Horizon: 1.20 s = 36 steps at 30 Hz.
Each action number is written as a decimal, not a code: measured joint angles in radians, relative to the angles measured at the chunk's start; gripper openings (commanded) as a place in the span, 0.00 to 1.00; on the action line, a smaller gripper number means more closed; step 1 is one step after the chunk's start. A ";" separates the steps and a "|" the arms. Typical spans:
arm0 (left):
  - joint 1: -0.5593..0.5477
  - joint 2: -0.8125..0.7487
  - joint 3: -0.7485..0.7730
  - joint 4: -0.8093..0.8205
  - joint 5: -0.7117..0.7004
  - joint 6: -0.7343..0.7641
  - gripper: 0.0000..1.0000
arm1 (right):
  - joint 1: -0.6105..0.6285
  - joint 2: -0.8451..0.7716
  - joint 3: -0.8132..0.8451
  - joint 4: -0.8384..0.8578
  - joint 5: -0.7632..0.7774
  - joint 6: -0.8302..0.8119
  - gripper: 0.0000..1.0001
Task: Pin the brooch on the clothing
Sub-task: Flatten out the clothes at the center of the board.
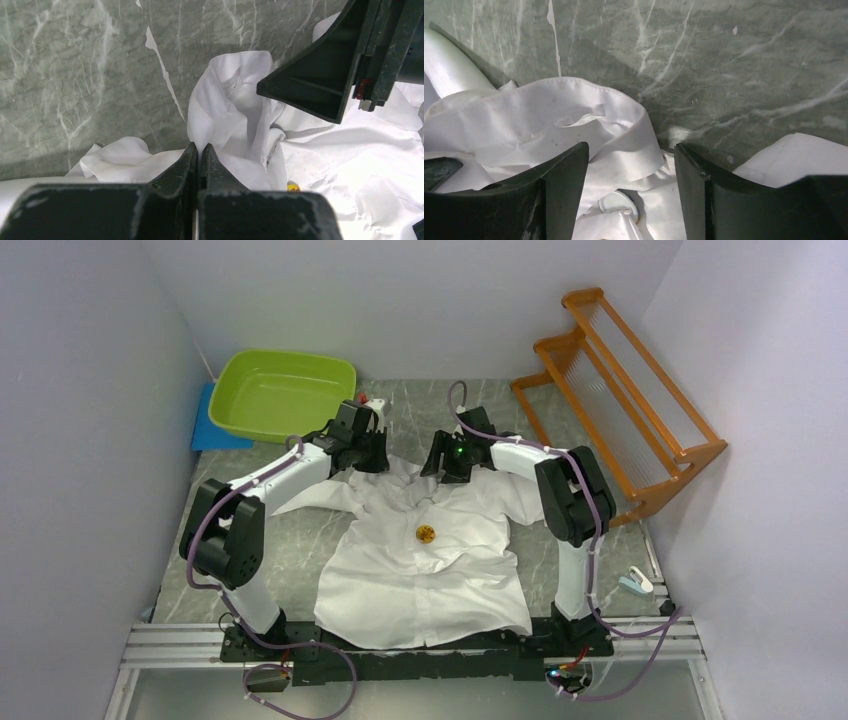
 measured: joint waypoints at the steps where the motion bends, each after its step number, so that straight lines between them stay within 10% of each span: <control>1: 0.000 0.000 0.000 -0.001 0.003 0.000 0.03 | -0.001 0.005 0.003 0.006 -0.003 0.006 0.61; 9: 0.000 0.000 0.000 -0.002 0.011 0.008 0.03 | -0.002 0.048 0.018 0.053 -0.073 0.051 0.00; 19: 0.000 0.004 0.045 -0.007 0.007 0.050 0.03 | -0.051 -0.030 0.057 0.004 -0.054 -0.024 0.00; 33: 0.041 0.302 0.480 0.013 -0.076 0.091 0.03 | -0.155 -0.089 0.275 0.060 0.132 -0.159 0.00; 36: 0.047 0.380 0.554 0.020 -0.114 0.111 0.18 | -0.168 0.027 0.383 0.069 0.121 -0.158 0.00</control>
